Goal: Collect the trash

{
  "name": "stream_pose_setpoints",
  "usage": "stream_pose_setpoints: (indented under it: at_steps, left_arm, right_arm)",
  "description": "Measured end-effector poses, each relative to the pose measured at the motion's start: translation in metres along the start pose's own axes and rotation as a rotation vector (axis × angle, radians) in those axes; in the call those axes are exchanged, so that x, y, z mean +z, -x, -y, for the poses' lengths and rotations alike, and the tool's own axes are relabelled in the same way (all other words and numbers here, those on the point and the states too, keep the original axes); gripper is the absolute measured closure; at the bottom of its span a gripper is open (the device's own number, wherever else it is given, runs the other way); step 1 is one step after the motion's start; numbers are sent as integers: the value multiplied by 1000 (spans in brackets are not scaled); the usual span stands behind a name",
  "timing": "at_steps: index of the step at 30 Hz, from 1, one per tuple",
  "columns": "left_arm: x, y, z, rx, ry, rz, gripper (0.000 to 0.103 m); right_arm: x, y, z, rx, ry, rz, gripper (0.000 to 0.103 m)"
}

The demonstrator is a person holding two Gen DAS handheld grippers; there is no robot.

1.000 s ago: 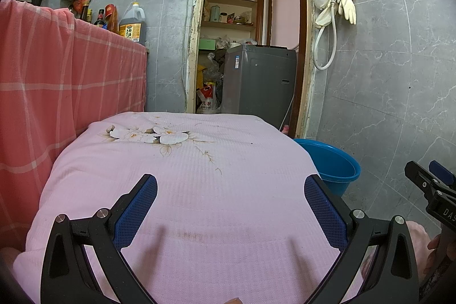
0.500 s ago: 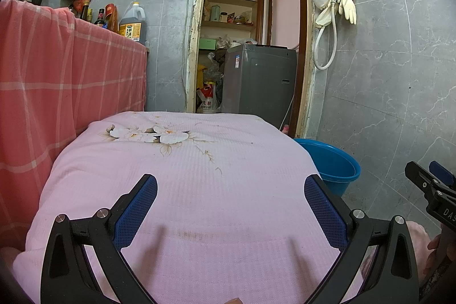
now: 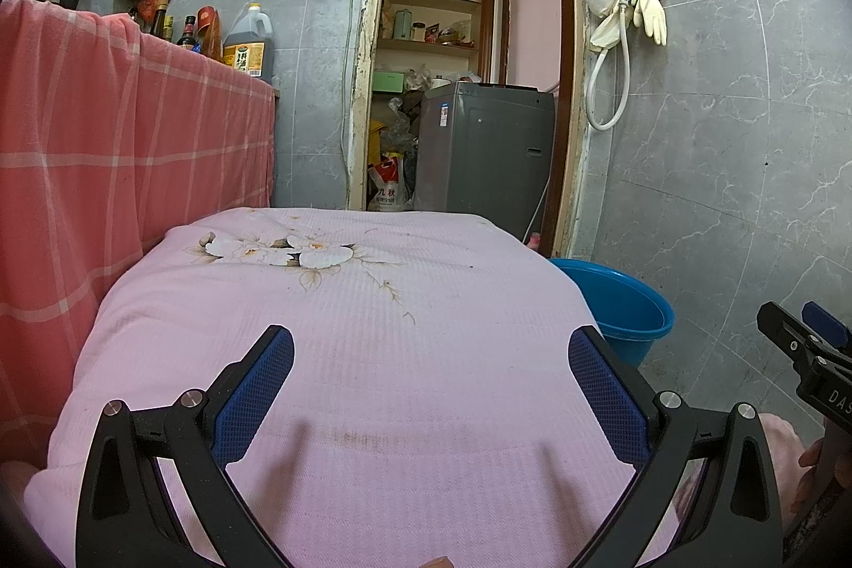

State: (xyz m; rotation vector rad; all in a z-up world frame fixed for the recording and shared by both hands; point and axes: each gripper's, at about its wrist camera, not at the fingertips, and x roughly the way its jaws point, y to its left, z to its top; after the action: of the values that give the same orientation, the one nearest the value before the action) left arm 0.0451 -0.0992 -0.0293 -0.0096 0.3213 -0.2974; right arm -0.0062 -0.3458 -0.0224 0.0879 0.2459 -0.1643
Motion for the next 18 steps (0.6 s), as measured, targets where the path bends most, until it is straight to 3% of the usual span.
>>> stream_pose_setpoints:
  at_steps: [18]
  left_arm:
    - [0, -1, 0, 2, 2, -2, 2]
  right_arm:
    - [-1, 0, 1, 0, -2, 0, 0]
